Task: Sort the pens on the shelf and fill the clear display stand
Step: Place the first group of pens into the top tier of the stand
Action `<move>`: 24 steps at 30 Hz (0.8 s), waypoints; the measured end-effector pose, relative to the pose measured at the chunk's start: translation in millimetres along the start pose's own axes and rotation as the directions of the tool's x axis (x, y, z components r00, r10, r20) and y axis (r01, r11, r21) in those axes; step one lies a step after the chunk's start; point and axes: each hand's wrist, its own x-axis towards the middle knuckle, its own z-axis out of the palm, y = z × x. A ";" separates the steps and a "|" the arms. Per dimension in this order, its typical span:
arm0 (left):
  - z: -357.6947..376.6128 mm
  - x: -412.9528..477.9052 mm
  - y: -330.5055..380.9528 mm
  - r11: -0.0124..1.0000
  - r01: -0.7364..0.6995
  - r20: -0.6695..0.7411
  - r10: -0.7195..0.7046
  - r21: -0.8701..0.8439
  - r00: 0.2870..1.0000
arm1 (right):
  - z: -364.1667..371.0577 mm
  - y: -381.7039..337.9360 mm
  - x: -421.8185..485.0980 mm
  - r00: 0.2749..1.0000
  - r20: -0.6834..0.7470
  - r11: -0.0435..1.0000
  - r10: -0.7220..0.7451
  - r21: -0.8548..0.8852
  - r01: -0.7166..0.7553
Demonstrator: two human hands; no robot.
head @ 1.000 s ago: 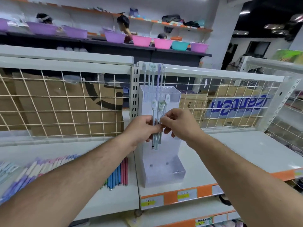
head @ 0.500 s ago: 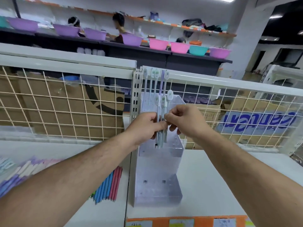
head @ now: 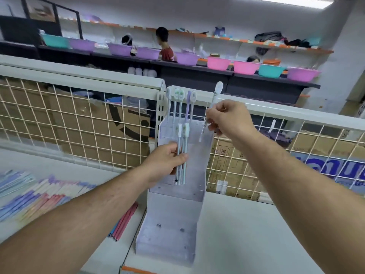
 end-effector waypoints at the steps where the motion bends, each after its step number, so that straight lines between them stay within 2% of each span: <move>1: 0.2 -0.8 0.2 1.000 -0.004 -0.004 0.004 0.008 1.000 | -0.4 -1.5 6.4 1.000 -0.021 1.000 -0.006 0.007 0.006; 6: -1.5 -4.2 0.3 0.996 0.007 -0.011 -0.006 0.083 1.000 | 0.6 -6.0 33.9 0.989 -0.145 1.000 -0.017 -0.003 0.017; 19: -9.9 3.3 -5.2 0.998 0.007 0.032 -0.010 0.069 0.999 | 26.7 -1.0 51.3 0.981 -0.188 0.990 -0.042 -0.143 0.015; 24: -11.7 6.0 -8.8 0.999 -0.017 0.054 0.016 0.030 0.998 | 31.7 6.1 51.0 0.999 -0.038 0.949 -0.009 -0.316 -0.003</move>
